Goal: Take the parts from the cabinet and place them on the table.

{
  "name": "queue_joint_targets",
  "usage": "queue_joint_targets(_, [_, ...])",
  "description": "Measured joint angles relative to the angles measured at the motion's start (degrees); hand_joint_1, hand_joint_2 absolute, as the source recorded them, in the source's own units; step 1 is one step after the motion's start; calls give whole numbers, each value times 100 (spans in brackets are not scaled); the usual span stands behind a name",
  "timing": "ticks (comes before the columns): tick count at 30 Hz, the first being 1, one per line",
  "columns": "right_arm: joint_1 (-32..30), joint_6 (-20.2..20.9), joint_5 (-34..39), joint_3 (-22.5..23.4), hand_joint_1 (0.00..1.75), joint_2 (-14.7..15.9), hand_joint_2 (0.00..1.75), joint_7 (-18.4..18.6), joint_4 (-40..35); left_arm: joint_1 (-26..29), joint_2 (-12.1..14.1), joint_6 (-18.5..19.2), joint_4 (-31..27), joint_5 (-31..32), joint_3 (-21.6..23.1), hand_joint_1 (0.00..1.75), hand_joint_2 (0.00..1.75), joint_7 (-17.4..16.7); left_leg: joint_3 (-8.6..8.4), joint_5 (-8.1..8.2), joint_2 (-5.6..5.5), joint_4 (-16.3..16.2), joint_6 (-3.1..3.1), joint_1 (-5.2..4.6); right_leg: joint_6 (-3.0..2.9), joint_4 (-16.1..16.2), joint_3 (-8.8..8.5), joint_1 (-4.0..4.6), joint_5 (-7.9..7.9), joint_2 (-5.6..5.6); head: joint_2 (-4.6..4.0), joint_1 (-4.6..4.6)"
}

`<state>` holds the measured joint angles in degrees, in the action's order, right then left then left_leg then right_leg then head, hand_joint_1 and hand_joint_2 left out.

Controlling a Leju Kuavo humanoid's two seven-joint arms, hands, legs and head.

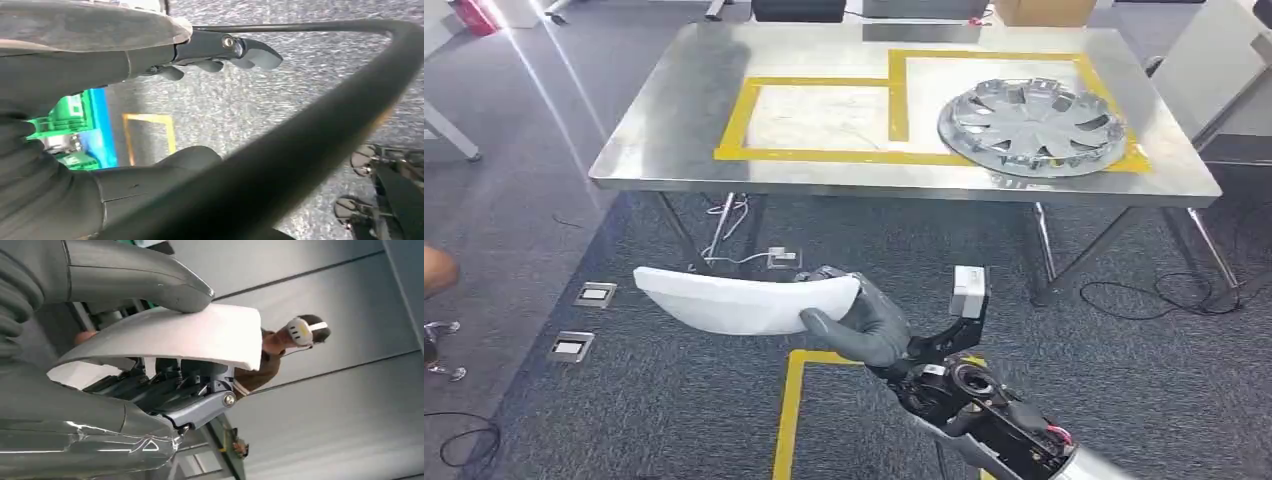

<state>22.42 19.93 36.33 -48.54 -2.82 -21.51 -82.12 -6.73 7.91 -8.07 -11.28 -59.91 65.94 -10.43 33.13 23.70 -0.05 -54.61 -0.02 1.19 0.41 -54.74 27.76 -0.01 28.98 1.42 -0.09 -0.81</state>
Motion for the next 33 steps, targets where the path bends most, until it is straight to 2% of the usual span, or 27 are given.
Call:
queue_joint_targets(1, [6, -4, 2, 0, 131, 0, 175, -6, 0, 14, 0, -2, 0, 11, 0, 0, 175, 0, -42, 32, 11, 6, 49, -5, 28, -286, 104, 5, 146, -45, 0, 43])
queue_joint_targets(3, [-2, -26, 0, 2, 131, 2, 175, -15, 0, 24, 2, -2, 0, 26, 0, 0, 175, 0, -109, 91, 42, 5, 100, -17, 56, -1262, 611, -12, 565, -78, 0, 120])
queue_joint_targets(4, [-17, -33, 0, 2, 131, 9, 175, -13, 0, 24, 7, -2, 0, 28, 0, 0, 175, 0, -143, 127, 45, 3, 101, -21, 72, -1726, 895, -17, 681, -79, 0, 136])
queue_joint_targets(5, [-30, -33, -7, 2, 131, 15, 175, -13, 0, 24, 9, -2, 0, 28, 0, 0, 175, 0, -187, 169, 45, 1, 98, -23, 77, -1973, 1095, -25, 673, -81, 0, 160])
queue_joint_targets(6, [-41, -42, -29, 2, 131, 20, 175, -11, 0, 26, 9, -2, 0, 28, 0, 0, 175, 0, -249, 213, 43, 1, 88, -23, 77, -1876, 1125, -31, 486, -87, 0, 179])
queue_joint_targets(7, [-41, -59, -51, 0, 131, 20, 175, -9, 0, 30, 9, 0, 0, 26, 0, 0, 175, 0, -321, 263, 41, 1, 79, -23, 66, -1542, 1034, -37, 193, -92, 0, 199])
queue_joint_targets(9, [-38, -98, -92, 0, 131, 20, 175, -2, 0, 31, 7, 0, 0, 26, 0, 0, 175, 0, -492, 373, 40, 2, 47, -22, 21, -524, 664, -41, -488, -112, 0, 247])
queue_joint_targets(10, [-43, -116, -103, 0, 131, 24, 175, 4, 2, 49, 4, 0, 0, 26, 0, 0, 175, 0, -522, 419, 39, 21, 16, -24, -2, -323, 551, -27, -504, -126, 0, 282])
queue_joint_targets(11, [-34, -140, -114, -2, 131, 29, 175, 7, -2, 19, 0, -2, 0, 20, -2, 0, 175, -4, -515, 437, 28, -17, -18, -56, -25, -210, 476, 11, -492, -127, 0, 271])
queue_joint_targets(13, [-39, -140, -123, -2, 131, 29, 175, 15, -2, 15, -4, -2, 0, 9, -2, 0, 175, -11, -487, 435, 55, 11, -75, -29, -81, -167, 470, 48, -406, -98, 0, 273])
queue_joint_targets(14, [-36, -140, -125, 0, 131, 29, 175, 15, -2, 7, -2, -2, 0, 4, -2, 0, 175, -15, -522, 451, 75, 39, -110, -28, -109, -131, 455, 39, -398, -81, 0, 273])
queue_joint_targets(15, [-37, -138, -129, 0, 131, 22, 175, 13, -15, -3, 4, -7, 0, 4, 0, 0, 175, -15, -542, 512, 65, 23, -146, -16, -137, -43, 357, -17, -402, -72, 0, 280])
queue_joint_targets(16, [-25, -136, -133, 0, 131, 22, 175, 9, -15, -7, 0, -9, 0, -7, 0, 0, 175, -28, -495, 569, 55, -169, -167, -14, -156, -1, 302, -12, -393, -70, 0, 241])
queue_joint_targets(18, [-3, -120, -133, -2, 131, 22, 175, 13, -15, -10, -2, -13, 0, -31, -2, 0, 175, -28, 77, 903, 46, -1119, -197, -12, -222, 13, 253, -9, -349, -87, 0, 114])
queue_joint_targets(19, [-5, -107, -136, -4, 131, 22, 175, 20, -13, -6, 0, -20, 0, -50, -2, 0, 175, -28, 381, 1033, 45, -1566, -212, -12, -245, 12, 233, 0, -320, -90, 0, 98])
queue_joint_targets(20, [-6, -88, -133, -9, 131, 22, 175, 22, -5, 5, 0, -30, 0, -74, 0, 0, 175, -28, 626, 1056, 45, -1860, -220, -11, -254, 11, 211, 5, -296, -86, 0, 83])
queue_joint_targets(21, [-6, -74, -133, -13, 131, 22, 175, 22, -2, 14, 0, -44, 0, -81, 0, 0, 175, -28, 738, 915, 45, -1871, -219, -12, -254, 11, 173, 6, -267, -71, 0, 63])
queue_joint_targets(22, [-2, -63, -131, -18, 131, 22, 175, 20, 0, 24, -2, -55, 0, -90, 0, 0, 175, -35, 699, 647, 44, -1616, -208, -13, -249, 11, 128, 7, -234, -55, 0, 42])
queue_joint_targets(24, [23, -37, -101, -31, 131, 22, 175, 13, 0, 28, 9, -70, 0, -98, -2, 0, 175, -35, 307, -83, 42, -509, -150, -19, -223, 11, 4, 7, -144, -37, 0, -28])
queue_joint_targets(25, [44, -28, -96, -37, 131, 22, 175, 11, 0, 27, 13, -70, 0, -105, -2, 0, 175, -35, 183, -173, 38, -141, -115, -30, -200, 15, -12, 5, -106, -38, 0, -50])
queue_joint_targets(26, [71, -24, -92, -42, 131, 22, 175, 4, 4, 22, 22, -74, 0, -112, -2, 0, 175, -35, 100, -88, 36, -51, -104, -74, -159, -5, 12, 51, -68, -27, 0, -63])
queue_joint_targets(29, [120, -20, -37, -74, 131, 20, 175, -4, 7, 5, 18, -92, 0, -149, -4, 0, 175, -35, 95, -16, 24, -28, -16, -91, -88, 61, -27, 26, -31, -39, 0, -41])
queue_joint_targets(30, [157, -18, -29, -92, 131, 13, 175, -13, 7, 4, 7, -98, 0, -153, -4, 0, 175, -33, 39, -24, 26, 41, 10, -12, -46, 48, -42, 59, 13, -46, 0, -33])
queue_joint_targets(31, [171, -18, -18, -103, 131, 13, 175, -17, 9, 12, 4, -107, 0, -162, -7, 0, 175, -35, -17, -13, 32, 77, 27, -21, -11, -90, -5, 40, 88, -73, 0, -17])
queue_joint_targets(32, [199, -15, -13, -116, 131, 13, 175, -26, 9, 23, 7, -107, 0, -164, -9, 0, 175, -35, -61, 15, 46, 82, 69, -16, 8, -425, 152, 30, 260, -90, 0, 42])
queue_joint_targets(33, [213, -15, -7, -127, 131, 13, 175, -31, 11, 21, 7, -107, 0, -164, -11, 0, 175, -35, -92, 42, 48, 81, 94, -17, 30, -943, 416, 10, 468, -90, 0, 77])
